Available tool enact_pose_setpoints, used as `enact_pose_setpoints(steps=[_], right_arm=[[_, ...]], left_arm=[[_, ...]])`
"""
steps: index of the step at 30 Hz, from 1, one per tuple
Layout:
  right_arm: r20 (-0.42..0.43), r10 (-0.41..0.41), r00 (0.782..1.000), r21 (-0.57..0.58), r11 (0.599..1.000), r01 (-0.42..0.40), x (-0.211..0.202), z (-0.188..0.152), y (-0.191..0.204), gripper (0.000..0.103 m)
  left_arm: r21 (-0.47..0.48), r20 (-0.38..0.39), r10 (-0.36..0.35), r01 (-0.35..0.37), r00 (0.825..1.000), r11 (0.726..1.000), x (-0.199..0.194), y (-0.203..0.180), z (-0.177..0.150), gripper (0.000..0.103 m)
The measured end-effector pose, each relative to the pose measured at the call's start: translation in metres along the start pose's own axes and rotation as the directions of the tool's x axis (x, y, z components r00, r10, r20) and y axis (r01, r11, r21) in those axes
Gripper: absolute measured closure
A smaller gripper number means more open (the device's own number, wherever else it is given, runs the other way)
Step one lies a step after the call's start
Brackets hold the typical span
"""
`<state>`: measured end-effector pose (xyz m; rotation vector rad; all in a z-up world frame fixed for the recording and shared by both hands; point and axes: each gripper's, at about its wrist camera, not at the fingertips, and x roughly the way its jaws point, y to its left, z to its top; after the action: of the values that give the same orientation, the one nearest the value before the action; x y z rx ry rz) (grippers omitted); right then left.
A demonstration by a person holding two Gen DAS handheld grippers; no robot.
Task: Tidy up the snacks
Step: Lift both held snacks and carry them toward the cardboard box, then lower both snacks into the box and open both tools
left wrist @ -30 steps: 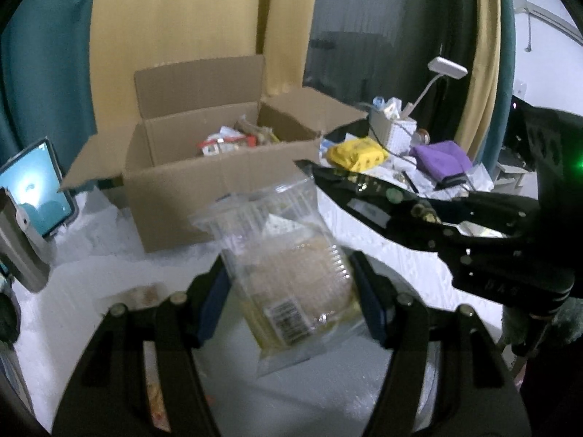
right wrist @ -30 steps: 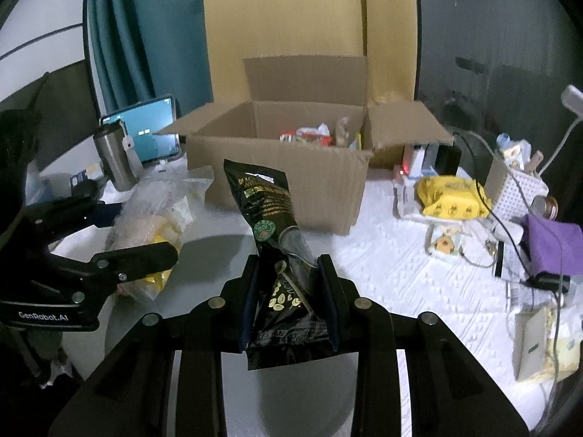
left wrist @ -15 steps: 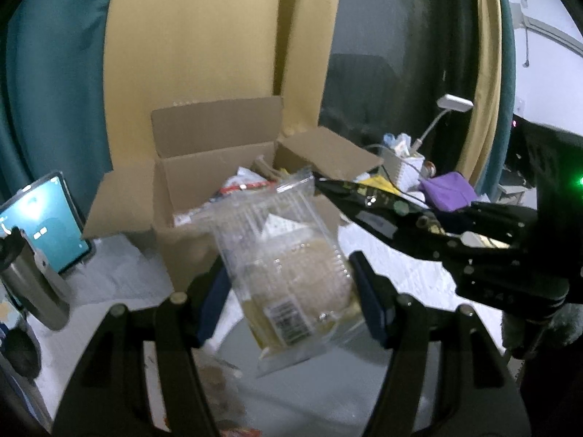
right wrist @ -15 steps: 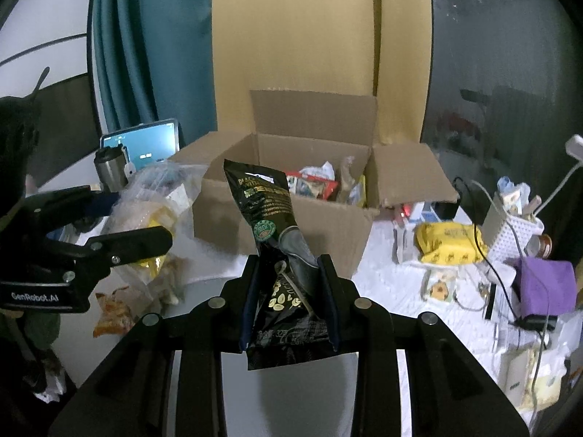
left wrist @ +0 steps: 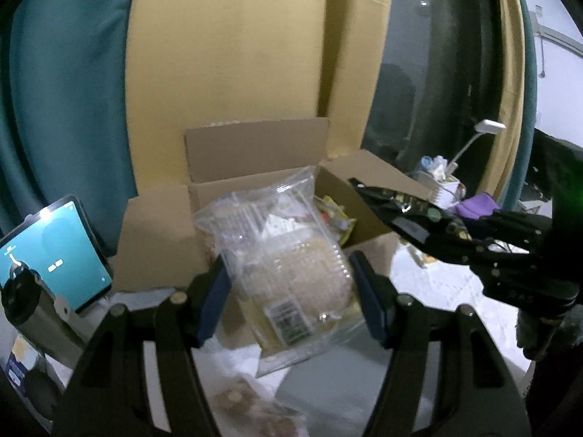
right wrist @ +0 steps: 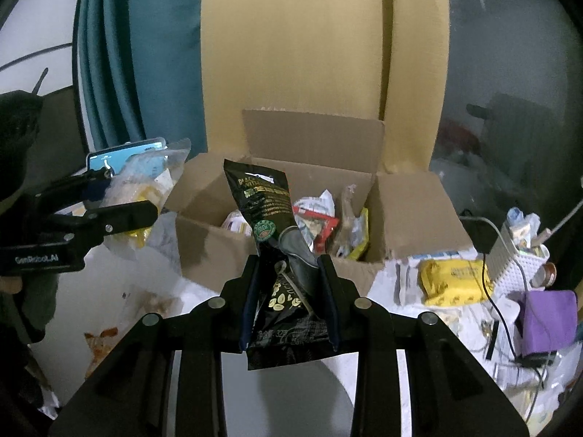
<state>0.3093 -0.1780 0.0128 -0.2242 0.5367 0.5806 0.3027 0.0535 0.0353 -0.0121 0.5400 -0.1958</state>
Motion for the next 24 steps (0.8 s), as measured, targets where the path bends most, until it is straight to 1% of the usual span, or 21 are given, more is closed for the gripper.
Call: enact_pose_setpoints(steps=[10,16,24], right_arm=[[0.004,0.016,1.000,-0.021,1.000,-0.016,0.037,0.023,-0.001,0.070],[0.002,0.025,1.000,-0.033,0.999,-0.025,0.056,0.033,0.000,0.070],[-0.006,0.024,1.000,-0.030,0.999,-0.024,0.087,0.045,-0.003,0.070]], left_arm=[[0.003,0.010,0.017,-0.017,1.000,1.000,0.023,0.029,0.018,0.038],[-0.008,0.005,0.021,-0.021,1.000,1.000,0.044,0.042,0.027,0.038],[-0.020,-0.036,0.012,-0.013,0.999,1.000,0.086,0.057,0.034,0.038]])
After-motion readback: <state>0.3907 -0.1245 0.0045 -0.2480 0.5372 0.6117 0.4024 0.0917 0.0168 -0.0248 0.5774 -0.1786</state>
